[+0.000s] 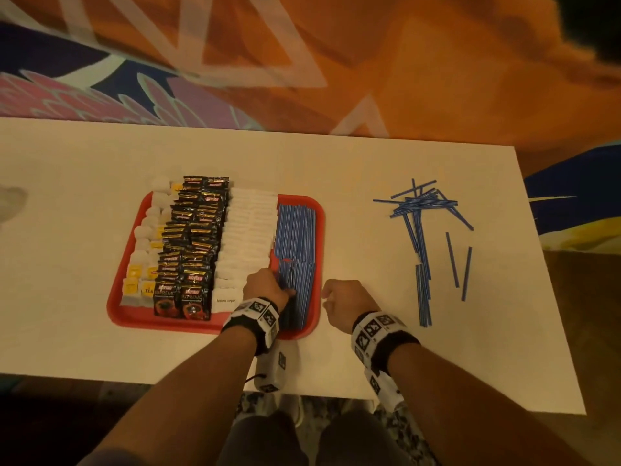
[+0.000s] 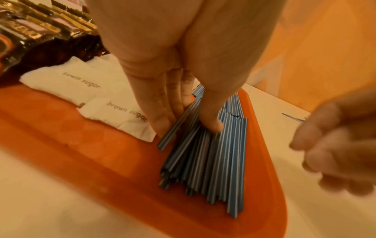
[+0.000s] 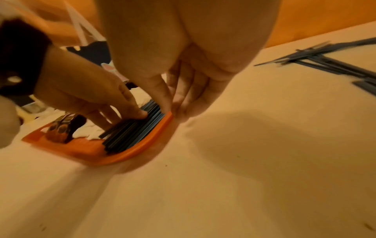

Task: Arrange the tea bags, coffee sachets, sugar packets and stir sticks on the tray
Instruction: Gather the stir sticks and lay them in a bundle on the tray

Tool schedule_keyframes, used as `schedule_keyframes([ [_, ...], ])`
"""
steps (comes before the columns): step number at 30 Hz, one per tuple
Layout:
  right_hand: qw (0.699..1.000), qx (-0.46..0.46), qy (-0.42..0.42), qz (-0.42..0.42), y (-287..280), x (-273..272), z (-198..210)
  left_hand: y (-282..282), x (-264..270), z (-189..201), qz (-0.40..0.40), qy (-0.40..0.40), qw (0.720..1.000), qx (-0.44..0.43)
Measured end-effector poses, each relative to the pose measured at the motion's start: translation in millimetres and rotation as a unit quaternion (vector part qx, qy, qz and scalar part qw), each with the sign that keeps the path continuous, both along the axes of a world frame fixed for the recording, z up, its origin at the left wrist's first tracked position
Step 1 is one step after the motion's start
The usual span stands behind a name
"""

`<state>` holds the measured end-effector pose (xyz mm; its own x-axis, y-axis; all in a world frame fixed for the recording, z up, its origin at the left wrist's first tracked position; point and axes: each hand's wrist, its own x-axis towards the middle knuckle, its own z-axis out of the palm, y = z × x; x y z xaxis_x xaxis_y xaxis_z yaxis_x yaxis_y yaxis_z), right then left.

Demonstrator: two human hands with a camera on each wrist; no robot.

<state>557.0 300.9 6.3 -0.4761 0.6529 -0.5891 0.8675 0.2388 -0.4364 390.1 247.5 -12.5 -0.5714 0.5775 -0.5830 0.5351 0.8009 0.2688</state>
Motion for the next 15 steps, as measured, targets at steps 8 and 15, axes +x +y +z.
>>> schedule_keyframes([
  [8,0.975,0.143,0.027,0.17,-12.3,-40.6,-11.5,-14.6,-4.3,-5.1,-0.021,0.011,0.999,0.049],
  [15,0.959,0.184,0.022,0.214,-24.0,-47.7,-24.0,-31.7,-17.2,-11.0,-0.209,0.029,0.97,0.123],
])
